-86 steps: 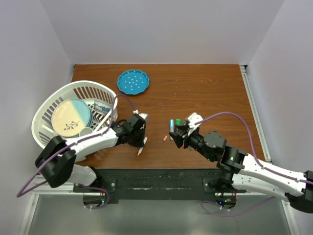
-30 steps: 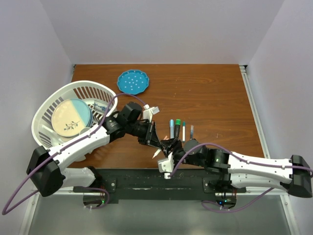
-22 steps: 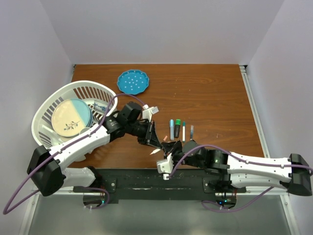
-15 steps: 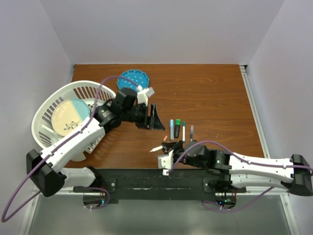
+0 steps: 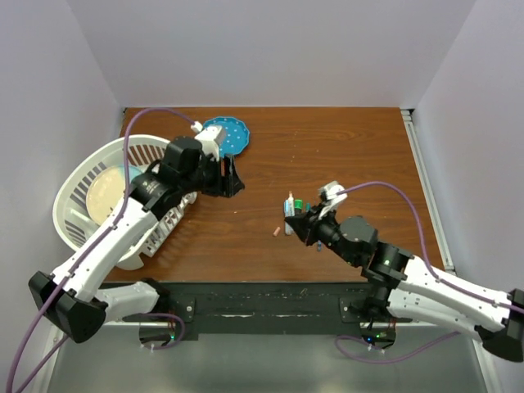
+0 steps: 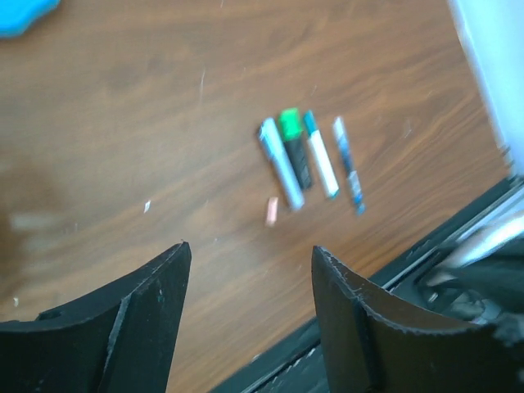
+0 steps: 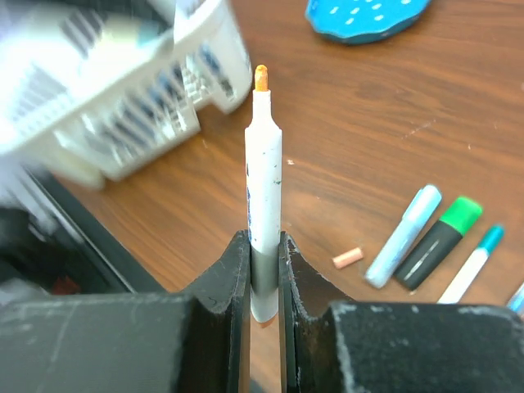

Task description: Insert the pens into the pen caps

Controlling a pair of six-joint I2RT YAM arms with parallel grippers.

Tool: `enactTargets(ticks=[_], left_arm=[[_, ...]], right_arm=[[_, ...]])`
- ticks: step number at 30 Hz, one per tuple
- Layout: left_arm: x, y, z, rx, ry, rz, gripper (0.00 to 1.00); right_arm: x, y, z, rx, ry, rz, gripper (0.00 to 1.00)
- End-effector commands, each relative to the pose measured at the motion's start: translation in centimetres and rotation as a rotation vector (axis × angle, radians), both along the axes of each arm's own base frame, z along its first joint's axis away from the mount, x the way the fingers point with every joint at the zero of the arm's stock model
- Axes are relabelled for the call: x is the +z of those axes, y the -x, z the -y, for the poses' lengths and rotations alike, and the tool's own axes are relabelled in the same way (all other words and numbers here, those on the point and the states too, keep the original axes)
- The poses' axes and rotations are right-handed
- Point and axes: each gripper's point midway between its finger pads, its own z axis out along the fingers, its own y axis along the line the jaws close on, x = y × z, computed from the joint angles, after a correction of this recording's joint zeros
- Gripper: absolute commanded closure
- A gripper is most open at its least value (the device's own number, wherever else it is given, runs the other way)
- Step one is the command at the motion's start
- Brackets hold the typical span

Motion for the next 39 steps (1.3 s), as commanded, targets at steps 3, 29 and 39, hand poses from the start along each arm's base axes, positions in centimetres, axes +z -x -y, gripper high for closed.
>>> enactTargets(ticks=[3,29,39], left_arm=[[-7.4,3.7,1.4,-0.172,-0.048,-0.044,0.39],[-21.9,2.6,12.4,-0.294,-0.377,-0.223,0.51],[-23.1,1.9,12.6,-0.288,-0.445,-0.224,0.53]], right_arm=[[2.2,-0.9,3.1,-0.209,-0.215,-0.238,1.0],[5.1,0.6,10.4,-0.328,-0.222,-0.107,1.0],[5.1,0.7,10.4,-0.325,-0.221,-0.105,1.0]])
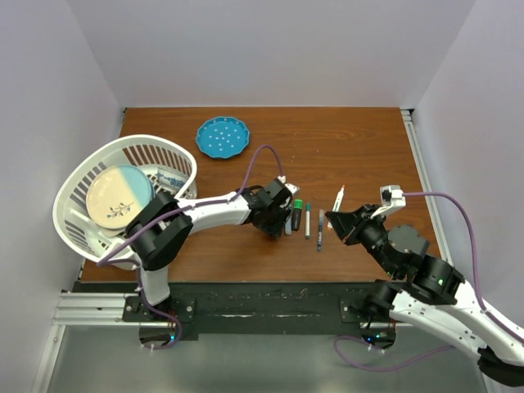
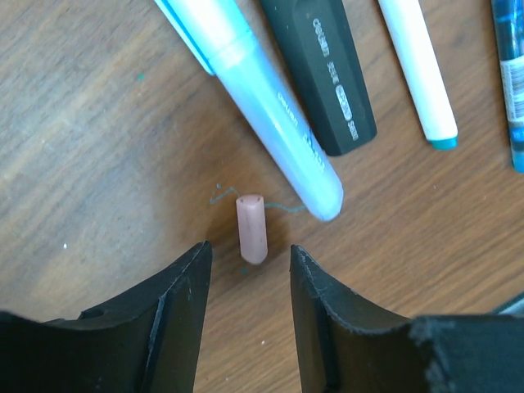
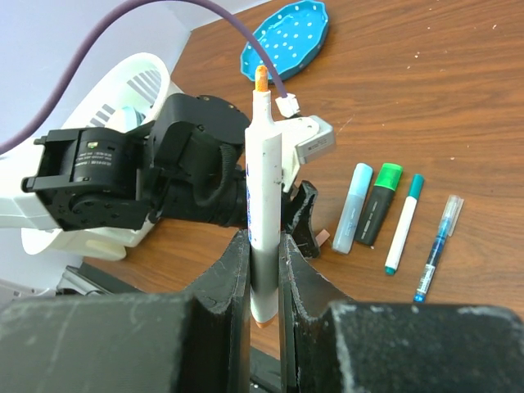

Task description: Insert the pens into the pen caps

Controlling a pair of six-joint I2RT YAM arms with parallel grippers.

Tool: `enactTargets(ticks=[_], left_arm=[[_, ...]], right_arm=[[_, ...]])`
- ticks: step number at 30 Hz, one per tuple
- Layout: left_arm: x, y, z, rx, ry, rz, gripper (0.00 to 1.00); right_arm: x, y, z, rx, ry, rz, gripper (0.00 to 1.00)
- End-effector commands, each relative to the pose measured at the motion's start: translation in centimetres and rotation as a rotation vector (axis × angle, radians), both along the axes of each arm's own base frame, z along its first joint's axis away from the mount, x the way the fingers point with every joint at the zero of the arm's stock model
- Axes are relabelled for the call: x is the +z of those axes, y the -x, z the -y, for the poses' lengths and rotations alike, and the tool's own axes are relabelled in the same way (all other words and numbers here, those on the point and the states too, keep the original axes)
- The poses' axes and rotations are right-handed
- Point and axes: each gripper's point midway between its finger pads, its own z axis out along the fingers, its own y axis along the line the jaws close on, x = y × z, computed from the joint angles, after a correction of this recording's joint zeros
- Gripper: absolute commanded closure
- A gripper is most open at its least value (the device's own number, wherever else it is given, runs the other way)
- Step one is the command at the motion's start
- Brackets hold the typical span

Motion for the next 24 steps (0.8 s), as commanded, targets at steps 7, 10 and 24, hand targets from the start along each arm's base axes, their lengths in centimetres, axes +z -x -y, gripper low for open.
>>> enactTargets(ticks=[7,10,24], left_arm=[[-0.4,-1.3,0.6,-0.002,-0.115,0.065,0.58],[-0.9,-0.7,0.2,0.004,-0.162,0.071,0.59],[-3.9,0.3,-0.2,0.046,-0.228,0.015,0.7]], right_arm=[[0.8,-0.1,1.0,-0.038,-0.009,0.02,1.0],[0.9,-0.1,1.6,-0.055,0.003,0.024,1.0],[1.4,0.3,2.6,-0.067,-0.006,0.042,1.0]])
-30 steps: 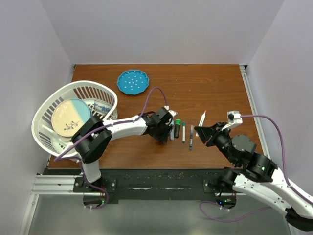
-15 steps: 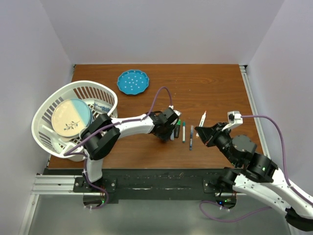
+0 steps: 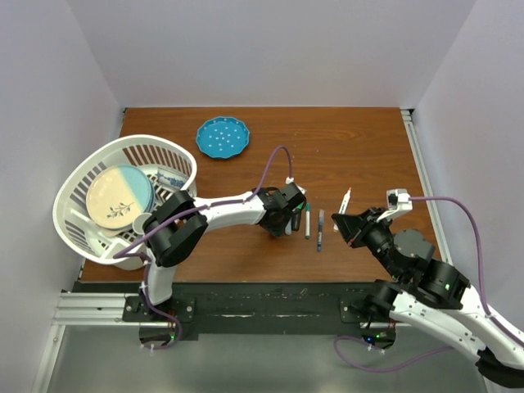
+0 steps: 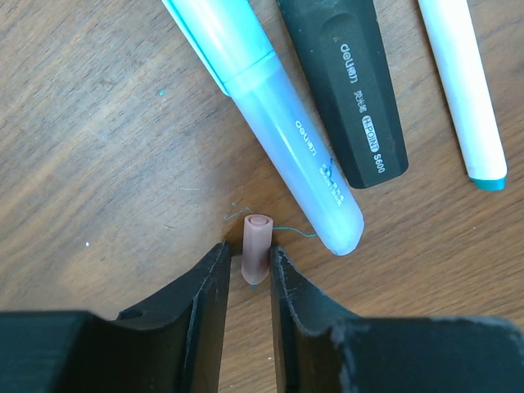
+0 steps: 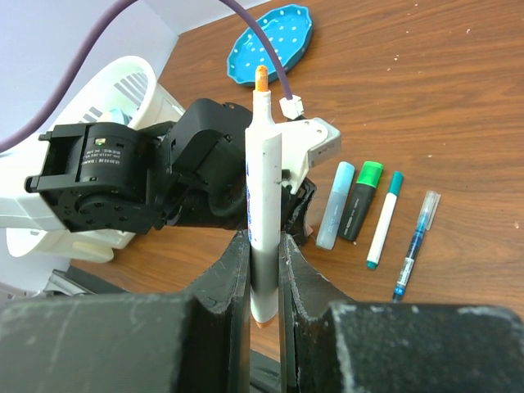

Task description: Insert the pens into the pen caps

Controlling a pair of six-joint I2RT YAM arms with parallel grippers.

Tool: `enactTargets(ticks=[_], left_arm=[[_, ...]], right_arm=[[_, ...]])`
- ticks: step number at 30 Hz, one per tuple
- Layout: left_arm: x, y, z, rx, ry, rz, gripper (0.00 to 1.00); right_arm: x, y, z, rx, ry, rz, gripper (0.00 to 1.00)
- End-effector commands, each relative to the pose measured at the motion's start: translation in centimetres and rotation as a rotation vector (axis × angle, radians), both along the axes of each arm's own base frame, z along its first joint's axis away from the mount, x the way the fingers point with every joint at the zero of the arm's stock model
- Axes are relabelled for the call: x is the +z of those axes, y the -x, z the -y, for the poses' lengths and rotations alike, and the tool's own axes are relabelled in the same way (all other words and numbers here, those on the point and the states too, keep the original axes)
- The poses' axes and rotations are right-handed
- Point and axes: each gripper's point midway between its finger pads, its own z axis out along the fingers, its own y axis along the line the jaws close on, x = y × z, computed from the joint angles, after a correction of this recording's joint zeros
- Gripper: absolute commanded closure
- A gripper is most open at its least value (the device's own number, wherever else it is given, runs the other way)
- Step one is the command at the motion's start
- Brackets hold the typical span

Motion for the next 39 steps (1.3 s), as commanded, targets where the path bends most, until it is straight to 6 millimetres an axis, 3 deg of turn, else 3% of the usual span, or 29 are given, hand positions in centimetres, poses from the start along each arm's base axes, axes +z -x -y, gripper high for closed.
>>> enactTargets(ticks=[1,9,12,14,17,20,22,26,27,29,30,31,33,34,35,37,38,39], left_arm=[[-2.9,1.0,-0.3,0.016,-0.049,-0.045,0.7],[-3.9,1.5,-0.4,0.024,-0.068,-0.064,0.74],[-4.3,1.9,-0.7,0.033,-0.081,-0.074,0.84],[-4.6,2.2,-1.2,0.041,-0.095,-0.08,0.98],[-4.7,2.8,-1.9,0.057,-0.096,-0.09,1.0],[-3.4,3.0,-2.0,0.09,-0.052,-0.085,1.0],[-1.6,3.0,-1.9,0.101,-0.006,-0.067,1.0],[2.2,2.4,-1.8,0.154,0.097,-0.031,1.0],[4.0,2.2,-1.8,0.163,0.146,-0.012,1.0],[6.2,1.2,-1.4,0.191,0.247,-0.001,1.0],[8.6,0.9,-1.4,0.199,0.317,0.024,1.0],[10.0,0.1,-1.7,0.223,0.364,0.041,1.0],[14.5,-0.6,-1.4,0.224,0.523,0.094,1.0],[16.1,-1.2,-1.7,0.233,0.579,0.122,1.0],[20.2,-1.5,-1.4,0.211,0.71,0.191,1.0],[22.9,-1.4,-1.8,0.189,0.825,0.232,1.0],[26.4,-1.2,-2.0,0.167,0.934,0.291,1.0],[27.2,-0.9,-2.1,0.157,0.97,0.303,1.0]], right_arm=[[1.7,-0.1,1.2,-0.042,-0.027,0.037,1.0],[1.4,-0.1,0.9,-0.038,-0.026,0.032,1.0],[1.1,-0.1,0.9,-0.035,-0.022,0.027,1.0],[1.1,-0.1,0.9,-0.034,-0.025,0.027,1.0],[1.2,-0.1,0.5,-0.016,-0.024,0.03,1.0],[1.0,0.0,-0.5,0.022,-0.013,0.026,1.0],[0.9,0.0,-1.5,0.063,0.004,0.034,1.0],[-0.2,1.1,-5.3,0.258,0.034,0.018,1.0],[-1.4,1.1,-6.1,0.285,0.05,-0.002,1.0],[-1.6,1.3,-7.6,0.344,0.03,0.008,1.0],[-3.2,1.9,-8.7,0.403,0.032,-0.026,1.0],[-2.4,2.1,-9.7,0.438,-0.014,0.006,1.0],[-3.4,3.0,-11.2,0.528,-0.04,-0.011,1.0],[-2.5,3.1,-12.0,0.559,-0.076,0.024,1.0],[-2.3,3.4,-12.6,0.591,-0.091,0.045,1.0],[-1.1,4.2,-14.0,0.685,-0.126,0.107,1.0],[-1.2,4.4,-14.4,0.706,-0.133,0.117,1.0],[-0.8,4.5,-14.6,0.719,-0.143,0.134,1.0]])
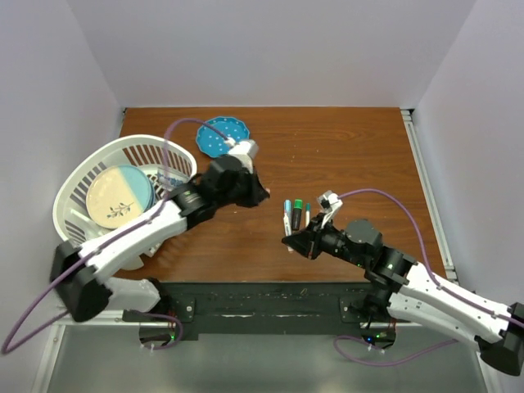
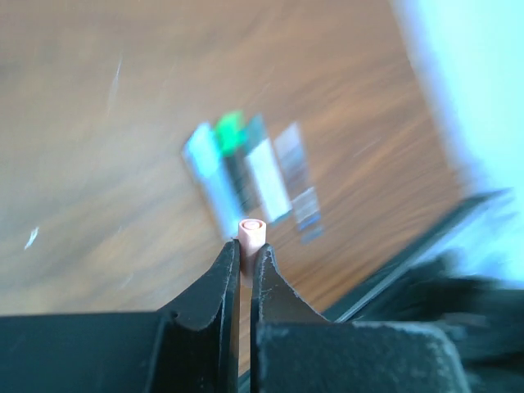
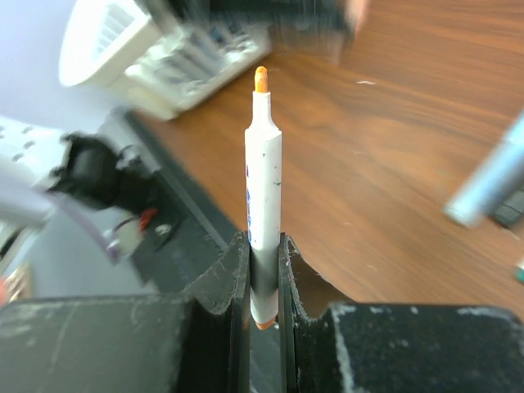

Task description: Insert the pens into the pen caps

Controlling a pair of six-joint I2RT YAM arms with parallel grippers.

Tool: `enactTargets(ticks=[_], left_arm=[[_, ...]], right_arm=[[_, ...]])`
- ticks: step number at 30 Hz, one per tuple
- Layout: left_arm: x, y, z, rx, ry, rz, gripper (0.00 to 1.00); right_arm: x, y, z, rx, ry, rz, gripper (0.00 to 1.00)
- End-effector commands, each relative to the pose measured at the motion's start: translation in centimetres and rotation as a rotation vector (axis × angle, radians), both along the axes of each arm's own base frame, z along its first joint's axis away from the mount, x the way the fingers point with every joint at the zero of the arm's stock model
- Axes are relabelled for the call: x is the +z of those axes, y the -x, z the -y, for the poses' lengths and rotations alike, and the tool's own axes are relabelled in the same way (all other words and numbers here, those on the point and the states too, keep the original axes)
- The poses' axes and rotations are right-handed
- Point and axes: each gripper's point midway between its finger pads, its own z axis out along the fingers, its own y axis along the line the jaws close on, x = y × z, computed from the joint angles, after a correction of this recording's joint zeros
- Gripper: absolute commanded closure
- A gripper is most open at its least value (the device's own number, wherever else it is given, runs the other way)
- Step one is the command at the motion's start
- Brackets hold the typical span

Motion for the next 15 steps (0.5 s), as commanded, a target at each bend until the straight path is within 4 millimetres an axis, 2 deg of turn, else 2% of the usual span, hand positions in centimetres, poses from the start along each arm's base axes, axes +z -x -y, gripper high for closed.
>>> enactTargets(ticks=[1,2,3,5,7,8,11,15], left_arm=[[9.8,0.6,0.9,-0.057,0.344,0.203,1.0],[12.1,1.3,0.9,-0.082,0.412,0.248,1.0],[12.2,1.6,0.9,-0.095,0.428,0.253,1.0],[14.8,2.3,0.9,-0.118,0.516,0.304,1.0],[15.3,2.9,0.7,-0.131,0.552,0.32,1.0],[16.4,3.3,0.4,-0.135,0.584,0.347,1.0],[17.1,3.7,-0.2,-0.131,0.605,0.378,1.0],[16.8,4.1,-0.6,-0.129,0.623,0.383,1.0]], right_arm=[[6.2,1.5,-3.4,0.194,-0.229,0.165,1.0],[6.4,1.4,-3.7,0.197,-0.235,0.172,1.0],[6.9,1.2,-4.1,0.202,-0.248,0.183,1.0],[7.4,1.4,-5.0,0.24,-0.257,0.183,1.0],[8.5,1.2,-5.4,0.243,-0.288,0.204,1.0],[8.5,0.9,-5.6,0.23,-0.294,0.202,1.0],[9.6,0.5,-5.6,0.204,-0.338,0.224,1.0],[10.6,0.1,-5.6,0.187,-0.361,0.242,1.0]])
